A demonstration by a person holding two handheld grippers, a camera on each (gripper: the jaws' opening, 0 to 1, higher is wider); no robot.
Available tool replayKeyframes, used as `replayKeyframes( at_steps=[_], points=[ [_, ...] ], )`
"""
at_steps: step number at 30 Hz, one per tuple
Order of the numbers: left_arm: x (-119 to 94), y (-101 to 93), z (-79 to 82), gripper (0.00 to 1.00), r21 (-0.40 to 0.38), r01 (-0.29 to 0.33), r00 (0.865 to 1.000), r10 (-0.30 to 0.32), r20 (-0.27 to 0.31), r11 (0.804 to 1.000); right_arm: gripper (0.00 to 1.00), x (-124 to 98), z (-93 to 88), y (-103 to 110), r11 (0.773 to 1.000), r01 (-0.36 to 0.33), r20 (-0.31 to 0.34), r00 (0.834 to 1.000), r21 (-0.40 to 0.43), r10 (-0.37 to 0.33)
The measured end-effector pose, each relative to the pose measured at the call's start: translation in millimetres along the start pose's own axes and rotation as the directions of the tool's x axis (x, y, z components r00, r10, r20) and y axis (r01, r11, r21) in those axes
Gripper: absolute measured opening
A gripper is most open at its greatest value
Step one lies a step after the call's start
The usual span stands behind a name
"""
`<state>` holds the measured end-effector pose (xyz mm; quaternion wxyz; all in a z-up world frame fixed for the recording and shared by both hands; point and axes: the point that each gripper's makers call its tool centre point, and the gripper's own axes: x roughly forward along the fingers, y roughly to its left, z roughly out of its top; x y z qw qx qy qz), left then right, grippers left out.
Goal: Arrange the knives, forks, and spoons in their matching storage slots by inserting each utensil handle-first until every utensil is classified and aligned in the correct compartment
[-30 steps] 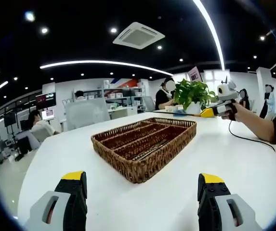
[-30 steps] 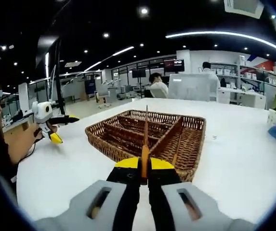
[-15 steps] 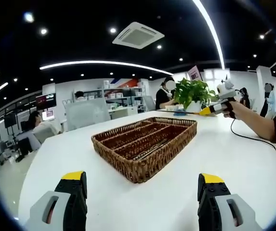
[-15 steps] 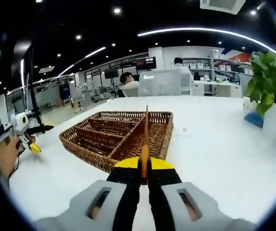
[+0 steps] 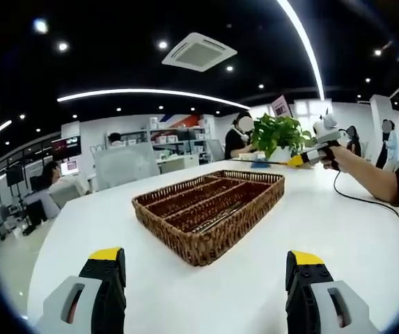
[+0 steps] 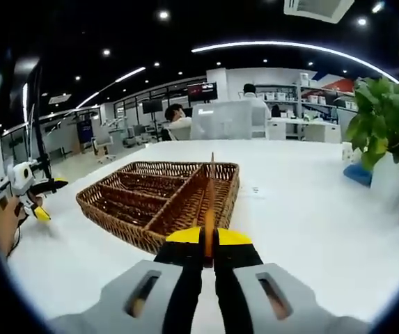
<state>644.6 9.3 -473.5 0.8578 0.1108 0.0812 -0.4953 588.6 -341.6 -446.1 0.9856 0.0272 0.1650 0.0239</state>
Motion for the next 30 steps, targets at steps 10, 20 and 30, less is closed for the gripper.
replayKeyframes(
  at_steps=[10, 20, 30],
  points=[
    [2, -3.0, -0.8, 1.0, 0.002, 0.008, 1.0, -0.008, -0.004, 1.0, 0.03, 8, 9.9, -8, 1.0, 0.024, 0.001, 1.0, -0.004, -0.024],
    [-1, -1.8, 2.8, 1.0, 0.004, 0.0, 1.0, 0.0, 0.005, 1.0, 0.03, 23, 24.2, -5, 0.999, 0.03, -0.004, 1.0, -0.031, -0.03],
    [-2, -0.2, 4.5, 1.0, 0.003, -0.004, 1.0, 0.004, 0.011, 1.0, 0.03, 38, 43.7, -5, 0.999, 0.024, -0.002, 1.0, -0.037, -0.024]
  ],
)
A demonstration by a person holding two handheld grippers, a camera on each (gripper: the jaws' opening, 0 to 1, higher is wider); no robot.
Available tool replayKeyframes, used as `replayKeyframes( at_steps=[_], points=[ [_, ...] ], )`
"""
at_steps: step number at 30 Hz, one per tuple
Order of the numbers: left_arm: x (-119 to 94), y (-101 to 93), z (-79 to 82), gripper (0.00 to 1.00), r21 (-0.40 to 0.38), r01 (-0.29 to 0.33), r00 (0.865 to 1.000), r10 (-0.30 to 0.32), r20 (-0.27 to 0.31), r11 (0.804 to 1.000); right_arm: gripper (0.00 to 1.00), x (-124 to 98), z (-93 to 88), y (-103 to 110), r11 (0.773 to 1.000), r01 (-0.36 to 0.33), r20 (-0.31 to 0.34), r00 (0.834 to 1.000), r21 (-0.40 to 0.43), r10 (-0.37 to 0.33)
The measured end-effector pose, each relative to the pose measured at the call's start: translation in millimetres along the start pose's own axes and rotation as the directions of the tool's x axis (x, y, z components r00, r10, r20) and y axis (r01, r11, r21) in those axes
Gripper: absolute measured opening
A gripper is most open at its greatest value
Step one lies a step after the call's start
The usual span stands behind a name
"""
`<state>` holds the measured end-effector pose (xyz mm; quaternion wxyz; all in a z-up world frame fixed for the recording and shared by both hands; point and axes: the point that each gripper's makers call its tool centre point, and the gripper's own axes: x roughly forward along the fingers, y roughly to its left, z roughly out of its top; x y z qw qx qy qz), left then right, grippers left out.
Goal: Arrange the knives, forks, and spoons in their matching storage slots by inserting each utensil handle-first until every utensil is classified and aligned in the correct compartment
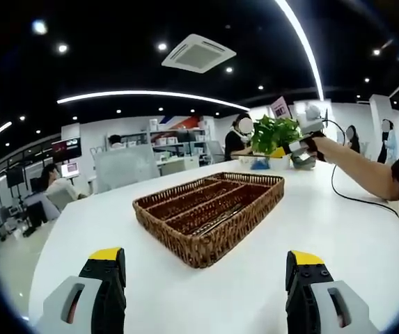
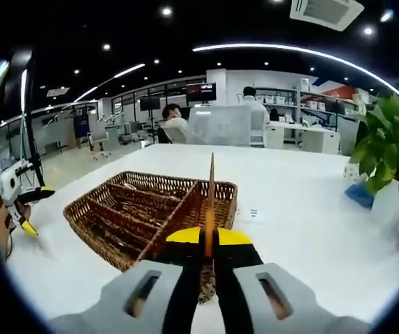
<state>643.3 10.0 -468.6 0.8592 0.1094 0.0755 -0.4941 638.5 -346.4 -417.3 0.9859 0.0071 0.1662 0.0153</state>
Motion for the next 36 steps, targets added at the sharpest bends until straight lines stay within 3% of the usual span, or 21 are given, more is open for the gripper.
replayKeyframes(
  at_steps=[15, 36],
  points=[
    [2, -1.4, -1.0, 1.0, 0.007, 0.002, 1.0, -0.002, -0.006, 1.0, 0.03, 3, -14.9, -3, 1.0, 0.0, -0.029, 1.0, 0.014, 0.001],
    [1, 4.7, 0.1, 1.0, 0.006, -0.003, 1.0, 0.003, 0.002, 1.0, 0.03, 26, -41.1, 3, 0.998, 0.016, -0.144, 0.989, -0.056, -0.024]
  ],
)
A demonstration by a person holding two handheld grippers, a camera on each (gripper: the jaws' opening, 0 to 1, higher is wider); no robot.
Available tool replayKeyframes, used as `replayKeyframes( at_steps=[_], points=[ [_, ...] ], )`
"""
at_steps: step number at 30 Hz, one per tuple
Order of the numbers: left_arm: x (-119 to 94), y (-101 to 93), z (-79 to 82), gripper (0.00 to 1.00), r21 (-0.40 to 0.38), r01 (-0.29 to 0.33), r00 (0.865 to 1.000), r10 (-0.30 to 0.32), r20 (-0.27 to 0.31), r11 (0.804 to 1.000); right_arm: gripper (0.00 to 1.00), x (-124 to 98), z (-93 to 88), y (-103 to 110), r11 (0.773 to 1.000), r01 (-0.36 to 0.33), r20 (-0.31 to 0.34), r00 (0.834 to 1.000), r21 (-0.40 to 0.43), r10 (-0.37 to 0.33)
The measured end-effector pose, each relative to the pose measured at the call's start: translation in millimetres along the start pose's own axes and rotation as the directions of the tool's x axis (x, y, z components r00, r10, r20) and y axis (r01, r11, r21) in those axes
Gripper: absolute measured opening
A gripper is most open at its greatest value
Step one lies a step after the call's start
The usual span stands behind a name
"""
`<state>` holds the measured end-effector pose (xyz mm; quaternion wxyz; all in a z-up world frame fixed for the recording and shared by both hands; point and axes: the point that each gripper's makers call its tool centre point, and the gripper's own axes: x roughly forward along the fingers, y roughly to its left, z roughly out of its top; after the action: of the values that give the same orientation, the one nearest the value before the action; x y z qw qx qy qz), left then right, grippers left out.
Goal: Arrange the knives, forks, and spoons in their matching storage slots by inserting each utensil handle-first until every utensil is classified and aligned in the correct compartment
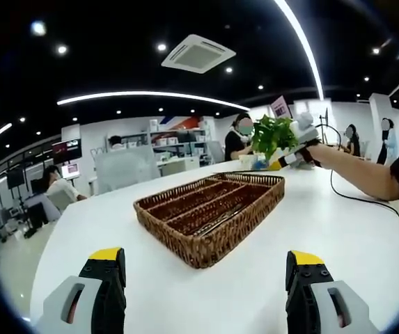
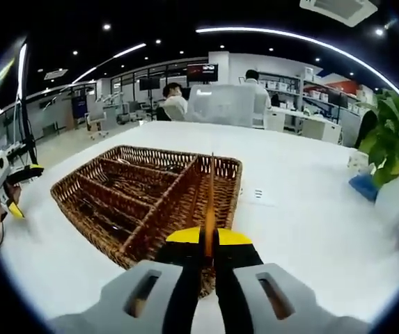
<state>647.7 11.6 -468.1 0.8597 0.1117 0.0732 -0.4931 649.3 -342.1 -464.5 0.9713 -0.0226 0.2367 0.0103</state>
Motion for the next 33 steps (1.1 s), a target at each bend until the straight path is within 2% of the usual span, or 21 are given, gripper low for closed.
replayKeyframes(
  at_steps=[7, 17, 25, 30, 33],
  points=[
    [0, -0.5, -0.8, 1.0, -0.001, 0.002, 1.0, -0.002, -0.002, 1.0, 0.03, 11, -1.6, -1, 1.0, 0.008, -0.039, 0.999, -0.023, -0.009],
    [-1, -2.0, 0.8, 1.0, 0.0, 0.003, 1.0, -0.003, 0.002, 1.0, 0.03, 3, -8.9, 5, 0.999, 0.012, -0.11, 0.994, -0.049, -0.017],
    [-1, -2.7, 3.0, 1.0, 0.0, 0.004, 1.0, -0.004, 0.009, 1.0, 0.03, 13, -10.3, 9, 0.998, 0.011, -0.14, 0.99, -0.068, -0.021],
    [-3, -2.4, 4.6, 1.0, -0.001, 0.002, 1.0, -0.002, 0.014, 1.0, 0.03, 21, -18.4, 12, 0.997, 0.01, -0.189, 0.982, -0.077, -0.024],
    [-3, -1.6, 5.3, 1.0, 0.0, 0.001, 1.0, -0.001, 0.017, 1.0, 0.03, 22, -19.2, 13, 0.998, 0.003, -0.199, 0.98, -0.061, -0.015]
  ],
)
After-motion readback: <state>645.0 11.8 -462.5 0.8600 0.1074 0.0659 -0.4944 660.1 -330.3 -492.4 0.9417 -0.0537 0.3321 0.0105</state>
